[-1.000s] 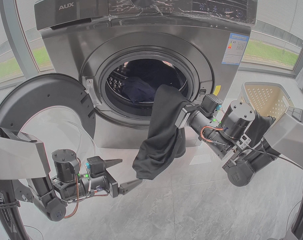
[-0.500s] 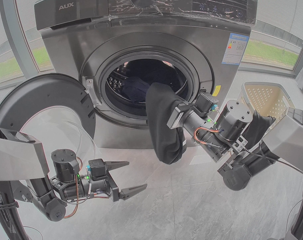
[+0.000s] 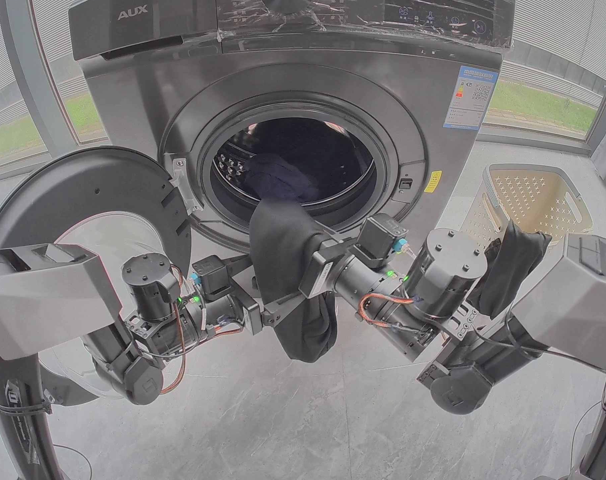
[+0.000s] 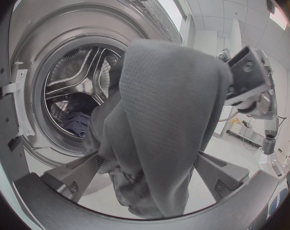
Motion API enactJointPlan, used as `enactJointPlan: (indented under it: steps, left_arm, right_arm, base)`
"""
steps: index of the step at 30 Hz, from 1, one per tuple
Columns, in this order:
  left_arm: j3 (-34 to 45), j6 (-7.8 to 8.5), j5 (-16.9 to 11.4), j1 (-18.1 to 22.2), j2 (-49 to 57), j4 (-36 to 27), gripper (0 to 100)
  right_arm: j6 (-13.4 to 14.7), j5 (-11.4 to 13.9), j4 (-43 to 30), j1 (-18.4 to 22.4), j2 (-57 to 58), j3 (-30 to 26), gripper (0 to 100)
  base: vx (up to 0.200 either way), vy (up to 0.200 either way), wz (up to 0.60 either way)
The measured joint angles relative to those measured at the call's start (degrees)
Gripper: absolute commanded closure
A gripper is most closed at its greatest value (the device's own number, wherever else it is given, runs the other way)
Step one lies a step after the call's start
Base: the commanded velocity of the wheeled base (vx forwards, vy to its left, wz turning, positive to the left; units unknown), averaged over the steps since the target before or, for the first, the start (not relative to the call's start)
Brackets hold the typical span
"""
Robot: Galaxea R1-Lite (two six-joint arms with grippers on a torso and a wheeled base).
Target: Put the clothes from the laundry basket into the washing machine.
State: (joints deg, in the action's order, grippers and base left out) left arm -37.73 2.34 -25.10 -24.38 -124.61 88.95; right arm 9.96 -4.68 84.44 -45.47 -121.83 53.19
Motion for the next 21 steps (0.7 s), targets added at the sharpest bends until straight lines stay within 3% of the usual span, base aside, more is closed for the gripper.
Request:
enactJointPlan:
  steps: [8,17,18,21]
  left_arm:
    - [-4.7,-0.18,0.5,0.0,-3.9,0.0,0]
    - [-9.3,-0.16,1.7,0.2,-7.8,0.0,0]
    - [-9.8,-0.16,2.1,0.2,-8.1,0.0,100]
    - [-11.1,-0.45,3.6,0.2,-8.7,0.0,100]
  right_arm:
    - [0.2,-1.3,0.0,-3.8,-0.3,-0.5,100]
    - [0.7,-1.3,0.1,-4.6,-0.2,-0.8,100]
    - [0.7,-1.3,0.2,-4.6,-0.2,-0.9,100]
    - [0.8,-1.3,0.6,-4.6,-0.2,-1.3,100]
  base:
    - [0.0,0.0,0.0]
    - [0.0,0.0,0.0]
    - [0.0,0.0,0.0]
    - [0.0,0.0,0.0]
